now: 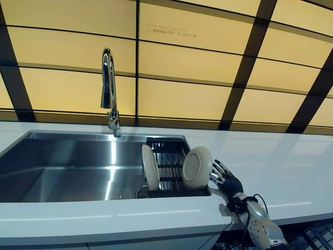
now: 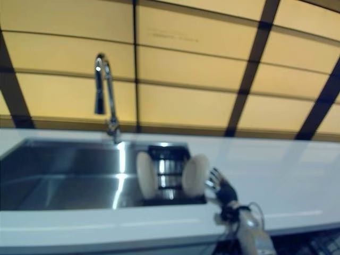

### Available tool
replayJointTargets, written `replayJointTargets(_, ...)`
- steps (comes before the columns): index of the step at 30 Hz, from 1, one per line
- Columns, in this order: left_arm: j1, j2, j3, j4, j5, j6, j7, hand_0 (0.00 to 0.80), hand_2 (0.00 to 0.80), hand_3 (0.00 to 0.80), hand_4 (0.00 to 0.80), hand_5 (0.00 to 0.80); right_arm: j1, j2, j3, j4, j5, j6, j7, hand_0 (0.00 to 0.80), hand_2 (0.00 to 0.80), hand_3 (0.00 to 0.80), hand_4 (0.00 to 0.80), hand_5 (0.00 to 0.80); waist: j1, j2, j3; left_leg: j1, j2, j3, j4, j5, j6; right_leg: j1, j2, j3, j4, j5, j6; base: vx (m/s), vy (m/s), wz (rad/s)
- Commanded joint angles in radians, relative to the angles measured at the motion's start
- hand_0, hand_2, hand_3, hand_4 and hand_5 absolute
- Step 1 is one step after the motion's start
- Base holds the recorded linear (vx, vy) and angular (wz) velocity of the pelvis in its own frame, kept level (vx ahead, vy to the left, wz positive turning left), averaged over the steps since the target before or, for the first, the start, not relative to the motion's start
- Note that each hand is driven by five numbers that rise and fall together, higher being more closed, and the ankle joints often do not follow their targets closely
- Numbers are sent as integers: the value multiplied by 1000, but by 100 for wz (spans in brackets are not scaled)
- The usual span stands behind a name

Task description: Take plates into dishwasher

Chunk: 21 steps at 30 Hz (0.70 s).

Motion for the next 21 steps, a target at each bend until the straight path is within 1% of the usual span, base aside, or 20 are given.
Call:
replayJointTargets(1, -86, -30, 0, -34, 28, -13, 10, 0, 0, 0, 0, 0, 32, 30, 98, 104, -63, 36, -54, 0, 0, 0, 0, 0, 12, 53, 96, -54, -45, -67, 63, -55, 62, -11, -86, 22, 121, -11, 136, 0, 0, 0)
replayJointTargets(6, -85, -36, 1, -33, 22, -16, 13, 0, 0, 0, 0, 0, 28, 33, 109, 115, -94, 14, -69, 0, 0, 0, 0, 0, 11, 52, 100, -48, -46, -68, 63, -59, 64, -13, -87, 22, 124, -9, 138, 0, 0, 0)
replayJointTargets(14, -98, -46, 4, -27, 9, -13, 14, 0, 0, 0, 0, 0, 31, 44, 124, 106, -68, -6, -57, 0, 0, 0, 0, 0, 9, 41, 110, -41, -48, -76, 68, -66, 65, -23, -93, 21, 140, 4, 144, 0, 0, 0)
replayJointTargets(21, -97, -51, 14, -23, 7, -3, 23, 0, 0, 0, 0, 0, 40, 54, 131, 114, -80, -3, -48, 0, 0, 0, 0, 0, 12, 36, 113, -37, -47, -87, 65, -63, 64, -29, -95, 16, 149, 9, 147, 5, -4, 3)
